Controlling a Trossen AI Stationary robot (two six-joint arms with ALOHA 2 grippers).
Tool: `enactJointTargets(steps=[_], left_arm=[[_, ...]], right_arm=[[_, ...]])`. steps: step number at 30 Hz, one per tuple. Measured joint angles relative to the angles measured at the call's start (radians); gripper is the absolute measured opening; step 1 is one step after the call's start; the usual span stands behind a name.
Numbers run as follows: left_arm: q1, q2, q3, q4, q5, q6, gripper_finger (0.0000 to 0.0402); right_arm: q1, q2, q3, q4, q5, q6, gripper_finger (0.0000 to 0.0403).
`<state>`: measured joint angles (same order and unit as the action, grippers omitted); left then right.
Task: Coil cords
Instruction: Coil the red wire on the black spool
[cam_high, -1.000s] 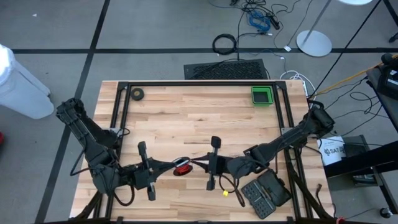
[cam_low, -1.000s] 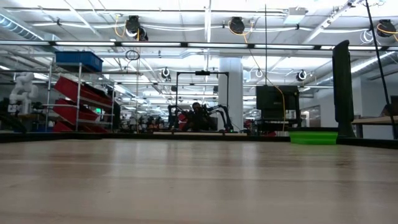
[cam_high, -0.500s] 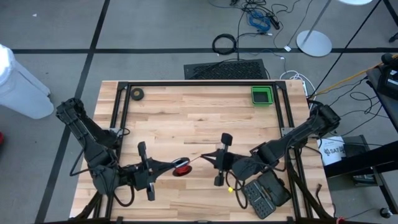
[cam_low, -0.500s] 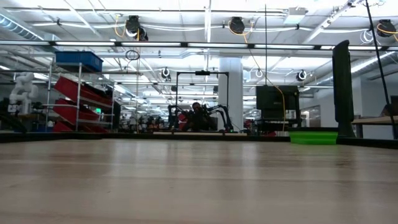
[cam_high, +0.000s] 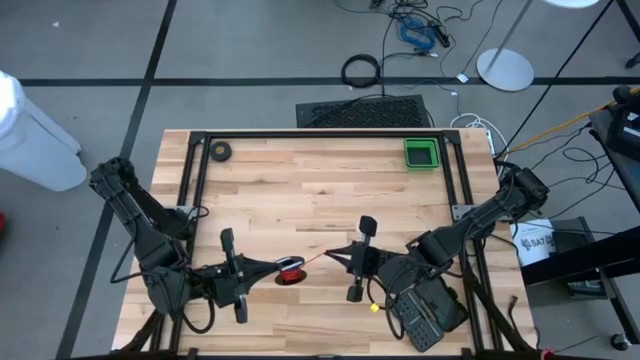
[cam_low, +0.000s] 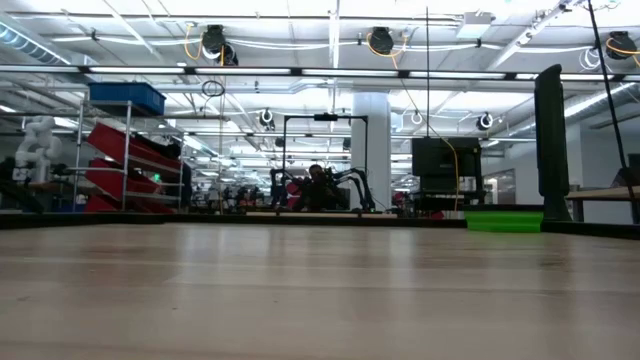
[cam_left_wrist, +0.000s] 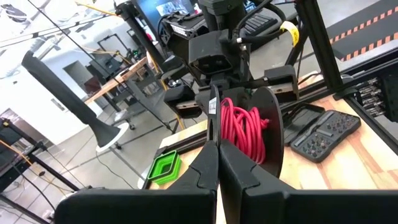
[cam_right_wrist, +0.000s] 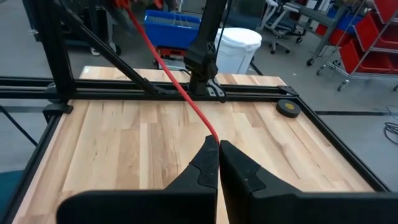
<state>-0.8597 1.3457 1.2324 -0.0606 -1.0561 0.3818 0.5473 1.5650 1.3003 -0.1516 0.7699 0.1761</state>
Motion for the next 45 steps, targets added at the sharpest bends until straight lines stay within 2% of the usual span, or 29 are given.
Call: enactJointTargets(steps=[21, 28, 45], left_arm=[[0.025, 0.0, 0.0, -0.207, 0.009, -0.012, 0.0001], [0.065, 0.0, 0.0, -0.3, 0.04, -0.063, 0.0001], [0.142, 0.003, 0.0, -0.295, 0.043, -0.141, 0.0001]], right_arm=[[0.038, 0.0, 0.0, 0.158, -0.013, -0.08, 0.0], [0.041, 0.0, 0.0, 0.241, -0.077, -0.12, 0.0], [0.018, 0.082, 0.002, 0.484, -0.148, -0.214, 0.0]])
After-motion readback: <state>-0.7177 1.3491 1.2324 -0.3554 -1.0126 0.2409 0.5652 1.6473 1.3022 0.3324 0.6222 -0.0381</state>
